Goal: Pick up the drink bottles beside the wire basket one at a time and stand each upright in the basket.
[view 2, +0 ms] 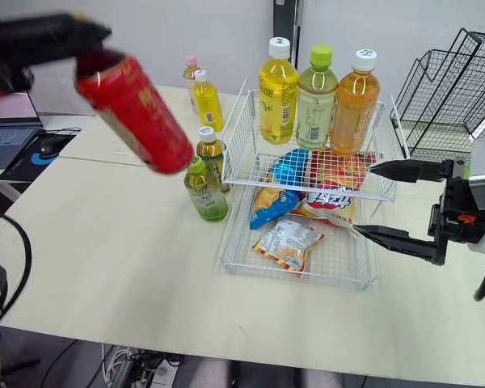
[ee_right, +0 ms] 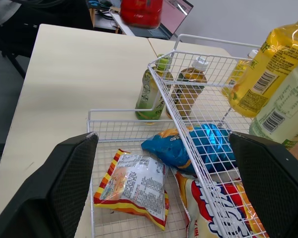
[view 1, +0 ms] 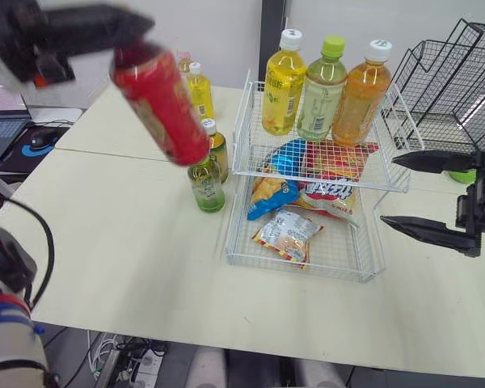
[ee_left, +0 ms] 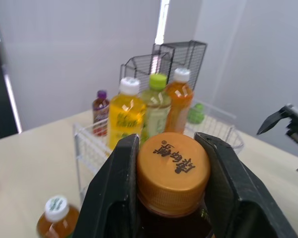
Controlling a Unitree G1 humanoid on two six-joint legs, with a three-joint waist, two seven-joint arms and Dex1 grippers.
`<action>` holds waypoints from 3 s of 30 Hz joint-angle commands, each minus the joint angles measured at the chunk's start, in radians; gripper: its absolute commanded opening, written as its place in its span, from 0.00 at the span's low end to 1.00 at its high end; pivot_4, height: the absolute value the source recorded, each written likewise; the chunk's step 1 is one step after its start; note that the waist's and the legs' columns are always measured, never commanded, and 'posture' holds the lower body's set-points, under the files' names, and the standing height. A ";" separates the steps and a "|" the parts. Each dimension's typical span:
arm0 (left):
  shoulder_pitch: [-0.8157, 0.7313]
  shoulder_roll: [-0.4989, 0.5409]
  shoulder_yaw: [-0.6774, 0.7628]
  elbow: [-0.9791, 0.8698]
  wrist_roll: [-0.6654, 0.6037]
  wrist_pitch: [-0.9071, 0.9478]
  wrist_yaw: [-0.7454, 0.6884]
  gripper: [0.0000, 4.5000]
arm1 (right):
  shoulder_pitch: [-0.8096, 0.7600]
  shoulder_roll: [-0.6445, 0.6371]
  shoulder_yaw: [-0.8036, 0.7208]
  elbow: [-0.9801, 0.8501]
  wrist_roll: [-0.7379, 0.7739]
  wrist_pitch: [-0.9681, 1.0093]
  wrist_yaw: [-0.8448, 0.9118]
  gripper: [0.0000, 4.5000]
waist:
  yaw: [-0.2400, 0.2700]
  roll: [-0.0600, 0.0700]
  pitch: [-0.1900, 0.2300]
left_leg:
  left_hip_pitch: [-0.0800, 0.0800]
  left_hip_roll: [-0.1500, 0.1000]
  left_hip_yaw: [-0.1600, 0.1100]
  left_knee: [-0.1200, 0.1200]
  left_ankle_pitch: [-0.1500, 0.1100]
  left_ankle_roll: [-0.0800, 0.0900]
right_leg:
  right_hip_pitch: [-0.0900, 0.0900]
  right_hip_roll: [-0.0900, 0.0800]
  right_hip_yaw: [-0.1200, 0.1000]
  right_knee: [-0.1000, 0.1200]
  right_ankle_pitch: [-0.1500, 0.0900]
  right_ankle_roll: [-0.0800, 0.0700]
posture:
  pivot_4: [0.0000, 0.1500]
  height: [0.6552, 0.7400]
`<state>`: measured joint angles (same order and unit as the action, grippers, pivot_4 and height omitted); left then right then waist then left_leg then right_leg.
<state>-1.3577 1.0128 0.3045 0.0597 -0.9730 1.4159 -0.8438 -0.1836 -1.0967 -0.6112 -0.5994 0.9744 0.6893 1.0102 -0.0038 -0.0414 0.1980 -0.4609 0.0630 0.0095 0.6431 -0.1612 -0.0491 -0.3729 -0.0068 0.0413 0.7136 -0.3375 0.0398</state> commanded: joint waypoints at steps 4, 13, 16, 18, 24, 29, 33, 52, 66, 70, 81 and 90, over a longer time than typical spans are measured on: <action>-0.236 -0.075 -0.193 0.170 0.081 -0.145 -0.202 0.30 | 0.006 -0.007 -0.074 -0.055 0.053 0.038 -0.093 1.00 | 0.001 0.000 0.000 | -0.001 0.000 0.000 0.000 0.000 0.000 | 0.000 0.000 0.000 0.000 0.000 0.000 | 1.00 0.50; -0.266 -0.463 -0.376 0.382 0.353 -0.571 -0.261 0.30 | 0.113 -0.006 -0.240 -0.103 0.056 0.130 -0.179 1.00 | 0.002 0.000 0.000 | -0.007 -0.002 0.000 0.002 0.000 0.000 | -0.004 -0.002 0.000 0.000 0.003 -0.004 | 1.00 0.50; -0.267 -0.539 -0.384 0.406 0.381 -0.598 -0.253 0.30 | 0.165 0.000 -0.307 -0.121 0.042 0.148 -0.179 1.00 | -0.010 0.003 0.002 | -0.009 -0.002 0.001 0.001 0.000 0.000 | -0.007 -0.001 0.002 0.001 0.003 -0.004 | 1.00 0.50; -0.259 -0.587 -0.404 0.422 0.424 -0.653 -0.246 0.30 | 0.195 0.010 -0.342 -0.131 0.036 0.152 -0.184 1.00 | -0.015 0.004 0.002 | -0.009 -0.001 0.001 -0.001 0.000 0.000 | -0.008 0.000 0.001 0.001 0.002 -0.005 | 1.00 0.50; -0.273 -0.708 -0.412 0.518 0.494 -0.714 -0.239 0.30 | 0.245 0.030 -0.389 -0.154 0.030 0.147 -0.198 1.00 | -0.023 0.004 0.002 | -0.008 -0.002 0.001 0.000 0.000 0.000 | -0.007 0.000 0.001 0.002 0.000 -0.004 | 1.00 0.50; -0.300 -0.762 -0.411 0.600 0.541 -0.735 -0.241 0.30 | 0.260 0.036 -0.404 -0.164 0.027 0.139 -0.206 1.00 | -0.026 0.004 0.002 | -0.008 -0.002 0.001 0.000 0.000 0.000 | -0.007 0.000 0.001 0.002 0.000 -0.003 | 1.00 0.50; -0.300 -0.786 -0.422 0.624 0.573 -0.753 -0.269 0.30 | 0.267 0.043 -0.401 -0.171 0.021 0.129 -0.214 1.00 | -0.025 0.004 0.002 | -0.008 -0.003 0.000 0.000 0.000 0.000 | -0.007 0.000 0.001 0.002 0.000 -0.003 | 1.00 0.50; -0.290 -0.782 -0.393 0.597 0.614 -0.806 -0.365 0.99 | 0.319 0.079 -0.410 -0.182 -0.003 0.079 -0.208 1.00 | -0.026 0.005 0.002 | -0.007 -0.003 0.000 0.000 0.000 0.000 | -0.006 0.000 0.001 0.002 0.000 -0.003 | 1.00 0.50; -0.183 -0.629 -0.357 0.368 0.550 -0.699 -0.434 0.99 | 0.232 0.059 -0.370 -0.140 -0.011 0.030 -0.249 1.00 | -0.025 0.005 0.001 | -0.006 -0.002 -0.002 0.001 0.000 0.000 | -0.003 0.000 -0.001 0.002 0.001 -0.004 | 1.00 0.50; -0.138 -0.545 -0.325 0.309 0.520 -0.661 -0.456 0.99 | 0.218 0.045 -0.367 -0.147 0.013 0.039 -0.254 1.00 | -0.025 0.006 0.001 | -0.005 -0.002 -0.002 0.001 0.000 0.000 | -0.002 0.000 -0.001 0.002 0.001 -0.004 | 1.00 0.50; 0.037 -0.193 -0.135 0.203 0.448 -0.483 -0.356 0.99 | 0.068 -0.009 -0.150 -0.215 0.208 0.028 -0.353 1.00 | -0.029 0.008 0.000 | -0.001 0.001 -0.002 0.001 0.000 0.000 | 0.000 0.002 0.000 0.004 0.000 -0.004 | 1.00 0.50; 0.541 -0.079 0.040 -0.039 0.422 -0.438 -0.227 0.99 | -0.048 0.012 0.108 -0.207 0.196 -0.018 -0.327 1.00 | -0.023 0.007 0.000 | -0.001 0.002 -0.003 0.002 0.000 0.000 | 0.001 -0.002 -0.002 0.004 0.001 -0.005 | 1.00 0.50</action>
<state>-0.8464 0.9250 0.2926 0.1088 -0.5179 0.9686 -1.0987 -0.2117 -1.0890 -0.5199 -0.8132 1.1690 0.6988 0.6756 -0.0273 -0.0340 0.1980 -0.4617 0.0648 0.0064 0.6447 -0.1609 -0.0490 -0.3721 -0.0100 0.0396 0.7184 -0.3365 0.0347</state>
